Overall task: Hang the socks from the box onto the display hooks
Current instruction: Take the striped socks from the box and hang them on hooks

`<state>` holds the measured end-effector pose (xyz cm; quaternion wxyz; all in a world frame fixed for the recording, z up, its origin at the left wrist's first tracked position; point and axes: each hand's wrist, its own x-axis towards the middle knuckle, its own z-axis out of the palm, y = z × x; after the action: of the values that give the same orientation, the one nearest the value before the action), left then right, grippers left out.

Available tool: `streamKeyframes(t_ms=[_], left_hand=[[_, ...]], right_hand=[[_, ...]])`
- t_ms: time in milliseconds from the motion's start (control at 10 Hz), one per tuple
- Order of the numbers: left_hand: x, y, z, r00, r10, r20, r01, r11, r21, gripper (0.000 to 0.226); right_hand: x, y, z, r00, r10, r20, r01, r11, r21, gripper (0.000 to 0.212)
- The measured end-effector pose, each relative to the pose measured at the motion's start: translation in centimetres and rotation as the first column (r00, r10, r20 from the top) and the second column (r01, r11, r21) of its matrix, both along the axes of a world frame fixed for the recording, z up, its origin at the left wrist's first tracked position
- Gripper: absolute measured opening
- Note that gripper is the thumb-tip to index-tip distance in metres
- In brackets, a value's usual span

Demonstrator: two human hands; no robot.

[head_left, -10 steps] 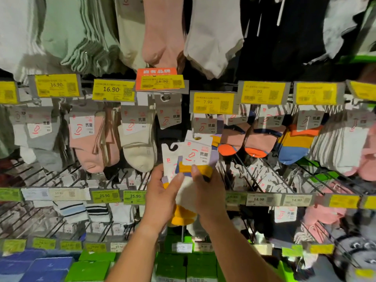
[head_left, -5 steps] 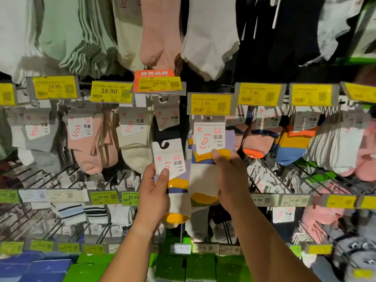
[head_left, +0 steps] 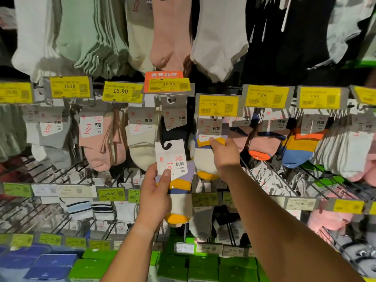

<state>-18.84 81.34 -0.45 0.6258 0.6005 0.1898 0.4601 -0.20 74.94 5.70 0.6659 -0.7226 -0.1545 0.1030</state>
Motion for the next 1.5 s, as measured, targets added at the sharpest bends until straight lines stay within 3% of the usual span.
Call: streamKeyframes(t_ms=[100, 200, 300, 400, 500, 600, 800, 1000, 1100, 1200, 1300, 1400, 1500], left_hand=[[0.1, -0.3, 0.2, 1.0, -0.01, -0.018, 0.01, 1.0, 0.001, 0.023], [0.5, -0.7, 0.4, 0.999, -0.041, -0.025, 0.042, 0.999, 0.023, 0.023], [1.7, -1.9, 1.2, 0.982, -0.189, -0.025, 0.19, 0.98, 0.061, 0.028], [3.0, -3.6, 2.8, 0.939, -0.341, 0.038, 0.339, 0.939, 0.05, 0.04], [3.9, -4.1, 4.3, 0.945, -0.323, 0.041, 0.318, 0.943, 0.102, 0.037], [5.2, -4.0, 6.1, 0.977, -0.212, 0.022, 0.207, 0.967, 0.15, 0.021], [6.4, -3.5, 7.2, 0.98, -0.173, -0.097, 0.188, 0.966, 0.179, 0.02], [6.7, -2.7, 5.9, 0.979, -0.104, -0.174, 0.13, 0.981, 0.147, 0.012], [7.6, -1.9, 5.6, 0.971, -0.03, -0.238, 0.07, 0.984, 0.163, 0.028], [9.5, -0.7, 6.2, 0.939, 0.046, -0.342, 0.038, 0.971, 0.235, 0.033], [11.9, 1.1, 6.8, 0.895, 0.116, -0.431, -0.004, 0.968, 0.252, 0.033], [12.8, 1.9, 6.3, 0.865, 0.151, -0.478, -0.017, 0.962, 0.273, 0.036], [12.7, 2.1, 6.0, 0.866, 0.164, -0.472, -0.035, 0.962, 0.27, 0.039]], right_hand=[[-1.2, -0.8, -0.2, 0.988, -0.113, 0.108, 0.12, 0.991, -0.065, 0.042], [-4.0, -3.0, -1.6, 0.91, -0.23, 0.344, 0.233, 0.972, 0.033, 0.047], [-9.4, -4.4, -4.0, 0.962, 0.094, 0.255, -0.07, 0.992, -0.101, 0.042], [-9.5, -4.8, -3.9, 0.979, -0.017, 0.205, 0.003, 0.998, 0.069, 0.028], [-8.6, -5.9, -1.8, 0.966, -0.028, 0.258, 0.0, 0.994, 0.107, 0.02], [-7.6, -6.0, 0.6, 0.949, 0.018, 0.316, -0.044, 0.996, 0.076, 0.049], [-5.4, -4.8, 0.1, 0.959, 0.01, 0.284, -0.002, 1.0, -0.027, 0.083], [-4.1, -3.7, -0.7, 0.983, -0.01, 0.183, 0.008, 1.0, 0.014, 0.033], [-2.9, -3.1, -0.7, 0.991, -0.063, 0.115, 0.058, 0.997, 0.046, 0.043], [-1.8, -1.8, 0.2, 0.96, -0.034, 0.279, 0.041, 0.999, -0.02, 0.04], [0.4, 0.3, 0.5, 0.943, -0.042, 0.329, 0.147, 0.942, -0.302, 0.021], [1.5, 0.8, 0.0, 0.847, 0.056, 0.528, 0.224, 0.864, -0.45, 0.028], [1.9, 1.1, -1.1, 0.816, 0.029, 0.578, 0.253, 0.88, -0.401, 0.038]])
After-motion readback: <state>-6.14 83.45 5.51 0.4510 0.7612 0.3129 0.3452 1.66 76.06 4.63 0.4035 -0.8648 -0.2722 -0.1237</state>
